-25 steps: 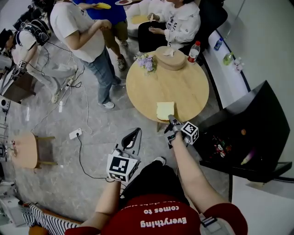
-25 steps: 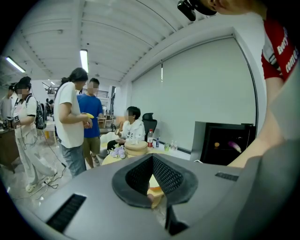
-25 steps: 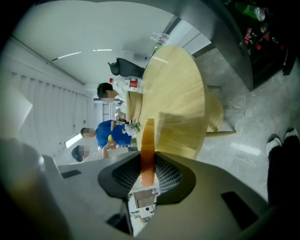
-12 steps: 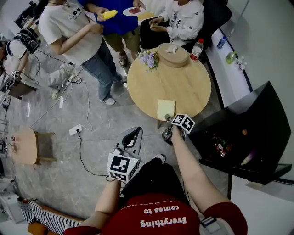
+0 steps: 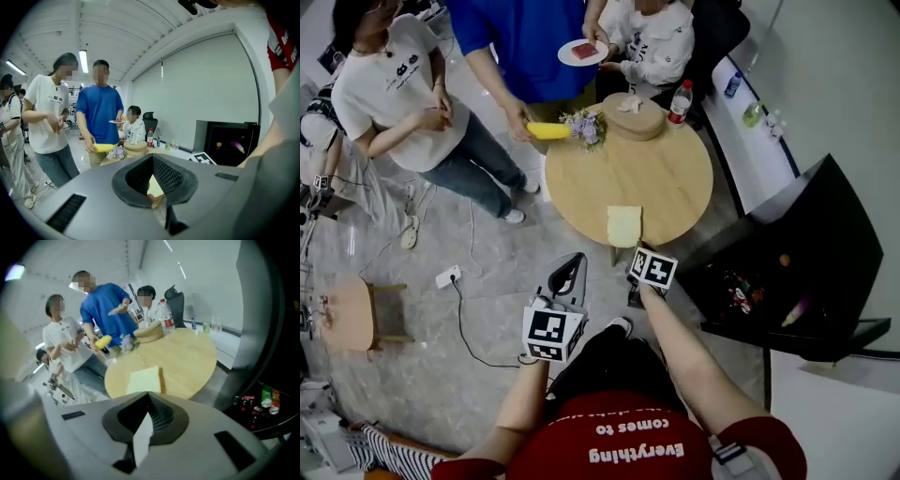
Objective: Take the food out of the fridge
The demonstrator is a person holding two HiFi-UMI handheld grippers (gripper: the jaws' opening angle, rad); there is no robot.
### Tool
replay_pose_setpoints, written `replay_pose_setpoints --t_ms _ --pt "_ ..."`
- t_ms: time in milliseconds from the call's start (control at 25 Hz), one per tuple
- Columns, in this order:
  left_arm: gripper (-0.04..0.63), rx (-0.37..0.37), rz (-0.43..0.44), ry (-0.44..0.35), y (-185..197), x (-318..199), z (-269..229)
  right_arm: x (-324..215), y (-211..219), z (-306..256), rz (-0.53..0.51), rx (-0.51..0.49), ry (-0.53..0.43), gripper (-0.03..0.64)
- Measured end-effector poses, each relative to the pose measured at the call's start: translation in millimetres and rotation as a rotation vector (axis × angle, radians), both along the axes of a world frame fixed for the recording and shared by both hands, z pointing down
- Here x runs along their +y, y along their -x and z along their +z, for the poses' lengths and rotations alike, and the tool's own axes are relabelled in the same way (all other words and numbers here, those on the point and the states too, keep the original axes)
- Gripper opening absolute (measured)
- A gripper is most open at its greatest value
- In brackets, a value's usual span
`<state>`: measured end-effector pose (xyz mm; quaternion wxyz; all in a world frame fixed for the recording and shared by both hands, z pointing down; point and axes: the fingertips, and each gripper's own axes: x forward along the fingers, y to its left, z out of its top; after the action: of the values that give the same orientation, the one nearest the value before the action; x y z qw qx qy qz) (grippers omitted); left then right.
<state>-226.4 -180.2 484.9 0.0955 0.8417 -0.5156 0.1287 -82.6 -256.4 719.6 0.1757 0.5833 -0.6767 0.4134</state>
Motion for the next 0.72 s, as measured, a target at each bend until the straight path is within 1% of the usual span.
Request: replay_pose_setpoints --t_ms 80,160,320,440,600,720 --pt "0.002 0.000 -0.002 0.013 -1 1 2 7 8 -12 -0.045 -0.075 -0.040 0.011" --pt "0.002 0.001 0.009 0.022 -3 0 2 14 12 -22 -0.079 -0.105 -0.056 0.011" --pt "0.002 -0.013 0.040 0.026 -9 -4 -6 22 13 -41 -0.084 -0.176 -0.074 0.011" --pt "0.002 -0.013 0.052 0.013 -15 -8 -13 24 11 -57 -0.086 -0.202 -0.103 0.011" --pt "0.002 -0.023 0.037 -0.013 -19 -12 -21 25 8 -71 -0.095 -0.230 -0.132 0.011" --pt "0.002 -0.030 0.054 -0.026 -25 -18 -27 23 1 -82 -0.080 -0.241 -0.153 0.011"
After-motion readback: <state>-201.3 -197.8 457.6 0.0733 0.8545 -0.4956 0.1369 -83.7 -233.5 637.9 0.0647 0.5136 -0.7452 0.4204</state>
